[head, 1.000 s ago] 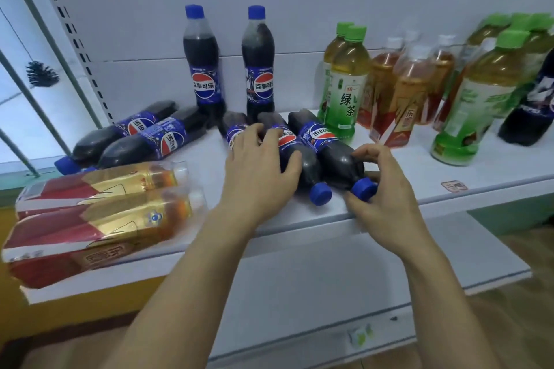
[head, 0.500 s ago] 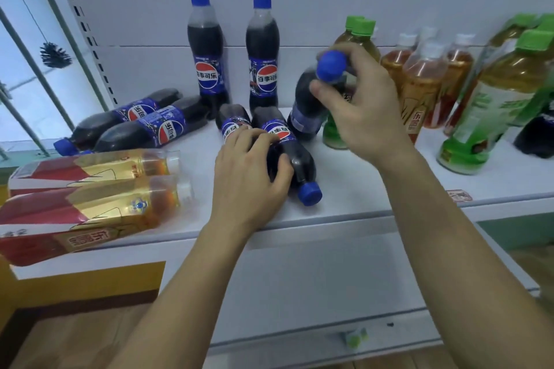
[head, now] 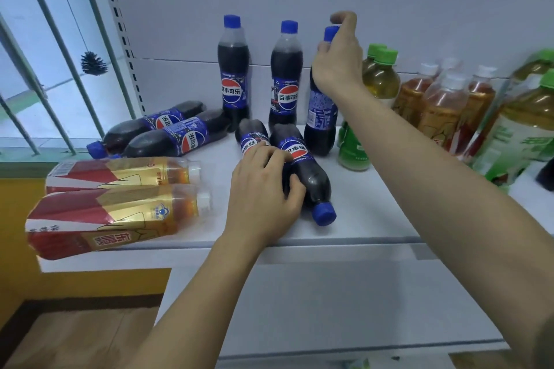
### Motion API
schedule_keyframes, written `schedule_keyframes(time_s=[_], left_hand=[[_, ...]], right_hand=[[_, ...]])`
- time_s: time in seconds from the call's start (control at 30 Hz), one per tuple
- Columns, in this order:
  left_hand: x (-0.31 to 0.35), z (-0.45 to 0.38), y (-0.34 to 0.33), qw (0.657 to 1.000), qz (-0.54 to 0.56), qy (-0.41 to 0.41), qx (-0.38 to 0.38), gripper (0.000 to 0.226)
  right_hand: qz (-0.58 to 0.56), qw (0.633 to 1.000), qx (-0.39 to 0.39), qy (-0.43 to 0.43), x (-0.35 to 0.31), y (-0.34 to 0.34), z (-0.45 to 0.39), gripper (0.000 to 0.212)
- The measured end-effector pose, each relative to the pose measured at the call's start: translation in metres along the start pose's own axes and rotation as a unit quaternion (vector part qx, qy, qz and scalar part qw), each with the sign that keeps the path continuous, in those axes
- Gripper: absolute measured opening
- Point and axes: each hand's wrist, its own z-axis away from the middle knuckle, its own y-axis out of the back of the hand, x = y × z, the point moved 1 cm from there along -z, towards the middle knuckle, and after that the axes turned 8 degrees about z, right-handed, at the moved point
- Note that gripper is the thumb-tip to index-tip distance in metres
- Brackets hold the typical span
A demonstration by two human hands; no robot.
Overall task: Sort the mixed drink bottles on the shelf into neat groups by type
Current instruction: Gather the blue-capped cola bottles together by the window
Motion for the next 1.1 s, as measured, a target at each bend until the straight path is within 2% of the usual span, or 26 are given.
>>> schedule_keyframes(time_s=[0.13,0.23,0.37,0.47,0.53,0.6,0.7,0.73,0.8,0.9,1.03,1.1], left_hand=[[0.000,0.001,-0.001,1.000,0.013,-0.002,0.001,0.030],[0.000,0.001,-0.002,1.000,0.017,0.002,-0.004,0.033],[0.000,0.001,-0.002,1.000,0.022,-0.003,-0.001,0.035],[0.000,0.000,-0.002,1.000,0.029,-0.007,0.006,0.034],[-0.001,0.000,-0.002,0.999,0.034,-0.010,0.011,0.034],[-0.002,0.000,-0.003,0.999,0.036,-0.010,0.016,0.032],[-0.004,0.001,-0.004,0.999,0.040,-0.009,0.024,0.029],[-0.004,0.001,-0.004,0.999,0.042,-0.008,0.027,0.029],[-0.003,0.001,-0.004,0.999,0.042,-0.004,0.028,0.030],[-0.002,0.001,-0.003,0.999,0.035,0.003,0.023,0.030],[-0.001,0.002,-0.001,0.999,0.039,0.013,0.023,0.033],[-0.001,0.003,0.001,0.998,0.048,0.019,0.033,0.032]], right_hand=[[0.026,0.999,0.005,-0.033,0.003,-0.001,-0.008,0.039],[0.031,0.999,0.010,-0.025,0.003,0.003,-0.008,0.044],[0.038,0.997,0.033,0.059,-0.003,0.020,0.003,0.049],[-0.001,0.980,0.103,0.172,-0.005,0.039,0.035,0.043],[-0.023,0.972,0.119,0.199,0.003,0.050,0.069,0.036],[-0.046,0.982,0.058,0.172,0.020,0.055,0.106,0.030],[-0.072,0.982,-0.126,0.117,0.045,0.054,0.156,0.037],[-0.072,0.977,-0.159,0.123,0.051,0.053,0.169,0.039],[-0.084,0.974,-0.168,0.125,0.065,0.055,0.182,0.046],[-0.091,0.978,-0.167,0.083,0.084,0.063,0.184,0.066],[-0.033,0.938,-0.314,0.146,0.087,0.061,0.192,0.092],[-0.021,0.919,-0.350,0.177,0.085,0.060,0.193,0.091]])
